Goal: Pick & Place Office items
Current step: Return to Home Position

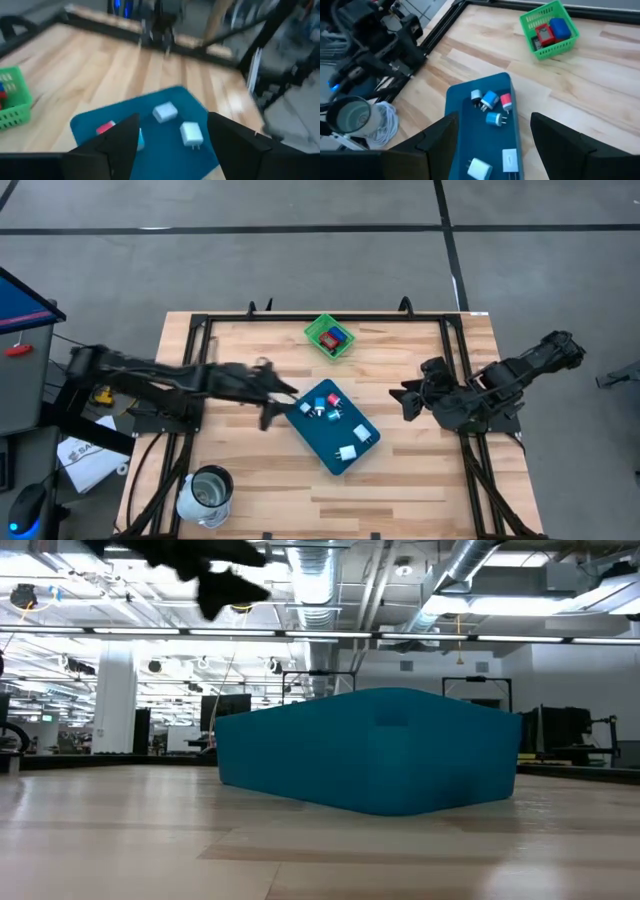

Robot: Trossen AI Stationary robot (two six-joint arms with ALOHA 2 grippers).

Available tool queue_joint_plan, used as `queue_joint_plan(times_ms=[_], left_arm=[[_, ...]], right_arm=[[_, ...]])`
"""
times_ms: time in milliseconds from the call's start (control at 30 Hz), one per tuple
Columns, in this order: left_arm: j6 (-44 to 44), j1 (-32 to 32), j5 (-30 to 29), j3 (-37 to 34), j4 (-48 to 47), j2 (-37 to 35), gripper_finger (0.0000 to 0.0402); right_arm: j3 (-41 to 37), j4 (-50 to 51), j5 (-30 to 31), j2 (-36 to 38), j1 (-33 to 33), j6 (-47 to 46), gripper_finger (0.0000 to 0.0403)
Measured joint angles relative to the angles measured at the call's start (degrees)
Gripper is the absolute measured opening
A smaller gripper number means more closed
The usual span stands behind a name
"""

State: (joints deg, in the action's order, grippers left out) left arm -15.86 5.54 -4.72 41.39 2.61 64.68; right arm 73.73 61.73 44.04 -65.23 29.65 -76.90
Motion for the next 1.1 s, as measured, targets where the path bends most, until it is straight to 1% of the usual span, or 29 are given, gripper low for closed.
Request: queue_joint_plan(times_ms=[100, 133, 233, 300, 433, 567, 667, 800, 933, 1100], left_arm=[[-2.24, 0.7, -3.37, -10.21, 9.17, -8.01, 0.0222], [-2.16, 0.76, -4.4, -12.57, 11.81, -9.79, 0.022], [-1.02, 0.11, -6.37, -18.87, 15.75, -14.7, 0.0218], [-0.54, -0.48, -6.18, -22.17, 18.62, -17.57, 0.022], [1.92, -2.05, -3.32, -27.01, 21.33, -23.24, 0.0223], [3.83, -3.61, -0.56, -30.46, 20.71, -28.31, 0.0223], [3.83, -4.51, 1.06, -32.76, 19.21, -31.79, 0.0223], [3.98, -4.46, 1.3, -35.44, 19.2, -36.62, 0.0223], [5.21, -5.13, 1.09, -36.78, 15.42, -40.17, 0.0223], [7.21, -6.07, 1.54, -36.79, 10.79, -44.92, 0.0223]], right_arm=[[0.0, -0.28, 0.65, 0.0, 0.76, -1.72, 0.024], [0.0, -0.33, 0.68, 0.0, 0.76, -2.5, 0.024], [0.0, -1.38, 0.67, 0.03, 0.69, -4.21, 0.024], [0.0, -2.72, 0.64, 0.04, 0.69, -4.0, 0.024], [0.0, -6.93, 0.65, 0.04, 0.69, -0.35, 0.024], [0.0, -8.56, 1.19, 0.04, 0.69, 2.0, 0.024], [0.0, -8.21, 3.16, 0.04, 0.72, 2.82, 0.024], [0.0, -8.3, 5.25, 0.04, 0.77, 3.9, 0.024], [0.0, -8.17, 7.22, 0.04, 1.52, 4.91, 0.024], [0.0, -7.63, 10.16, 0.04, 2.62, 5.13, 0.024]])
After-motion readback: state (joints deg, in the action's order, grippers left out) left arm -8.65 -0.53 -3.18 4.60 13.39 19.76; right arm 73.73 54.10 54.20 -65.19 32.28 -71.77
